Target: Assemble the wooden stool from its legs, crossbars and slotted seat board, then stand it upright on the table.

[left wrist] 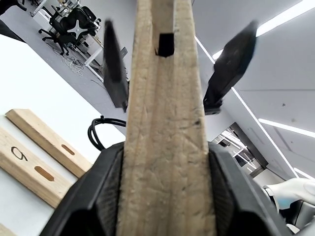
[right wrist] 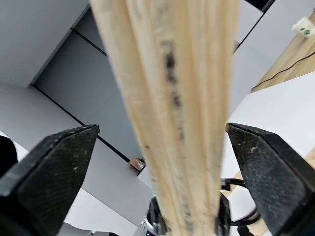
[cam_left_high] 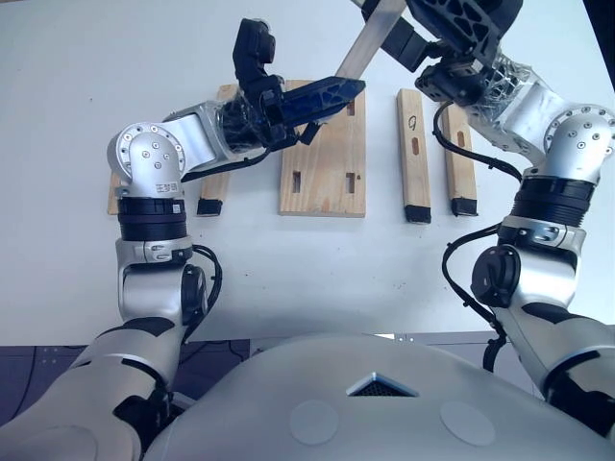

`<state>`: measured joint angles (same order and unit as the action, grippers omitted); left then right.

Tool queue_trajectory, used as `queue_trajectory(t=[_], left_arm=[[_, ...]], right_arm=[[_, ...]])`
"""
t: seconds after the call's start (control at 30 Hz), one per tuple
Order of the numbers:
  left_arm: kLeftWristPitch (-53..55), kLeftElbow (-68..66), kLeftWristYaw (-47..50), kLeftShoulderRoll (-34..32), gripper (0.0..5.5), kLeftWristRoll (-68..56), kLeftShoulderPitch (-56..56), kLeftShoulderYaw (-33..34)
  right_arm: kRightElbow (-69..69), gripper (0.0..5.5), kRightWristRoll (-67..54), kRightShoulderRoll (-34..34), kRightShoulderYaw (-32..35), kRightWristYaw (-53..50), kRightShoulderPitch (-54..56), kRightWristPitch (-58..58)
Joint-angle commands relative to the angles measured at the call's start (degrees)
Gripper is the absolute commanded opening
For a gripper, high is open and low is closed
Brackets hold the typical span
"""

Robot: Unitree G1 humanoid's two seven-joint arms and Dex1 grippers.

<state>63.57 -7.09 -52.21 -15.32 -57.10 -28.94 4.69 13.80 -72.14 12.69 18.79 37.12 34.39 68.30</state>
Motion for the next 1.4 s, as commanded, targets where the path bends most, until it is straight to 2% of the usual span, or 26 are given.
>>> queue_trajectory(t=[0.03,0.43,0.5,0.53,0.57,0.67,0.83,1.0,1.17,1.4], left_arm=[[-1.15,0.52,-2.7,-1.24,1.99,1.35,-0.86,-1.04],[-2.03,1.34,-3.93,-0.53,1.99,2.12,0.11,-2.18],[-3.18,0.13,-3.0,-0.18,1.99,3.5,-0.17,-2.22],[-3.68,-0.38,-2.76,-0.26,2.36,4.12,-0.18,-2.17],[-3.54,-0.75,-3.11,-0.52,2.38,4.14,-0.01,-2.06],[-3.9,-1.93,-3.24,-0.89,3.0,4.33,1.2,-1.18],[-5.27,-5.8,-3.2,-2.67,3.57,5.61,2.54,0.86],[-4.84,-8.38,-3.55,-5.38,4.28,6.19,4.07,3.39],[-8.84,-11.85,-1.02,-7.14,4.33,8.31,4.73,7.76],[-12.98,-14.99,4.74,-5.44,4.33,8.87,3.9,13.09]], right_arm=[[-0.48,4.41,-2.04,-2.7,1.17,-2.57,0.02,-0.13],[0.83,2.47,-1.74,-3.45,0.5,-3.36,-0.74,-0.01],[0.86,2.45,-1.15,-3.24,0.22,-2.85,-0.65,-0.47],[0.63,2.44,-0.32,-2.88,-0.24,-2.29,-0.74,-0.92],[0.64,2.43,0.19,-2.62,-0.48,-1.94,-0.82,-1.11],[0.92,2.17,2.13,-2.09,-0.45,-0.99,-1.22,-3.02],[1.53,2.12,6.91,-1.28,-0.85,1.4,-2.65,-8.05],[3.37,2.09,16.62,-0.35,-3.45,6.78,-4.48,-18.63],[2.2,2.08,25.68,1.68,-8.38,15.77,-8.93,-28.82],[-0.13,2.08,32.11,2.91,-12.58,22.67,-12.76,-36.35]])
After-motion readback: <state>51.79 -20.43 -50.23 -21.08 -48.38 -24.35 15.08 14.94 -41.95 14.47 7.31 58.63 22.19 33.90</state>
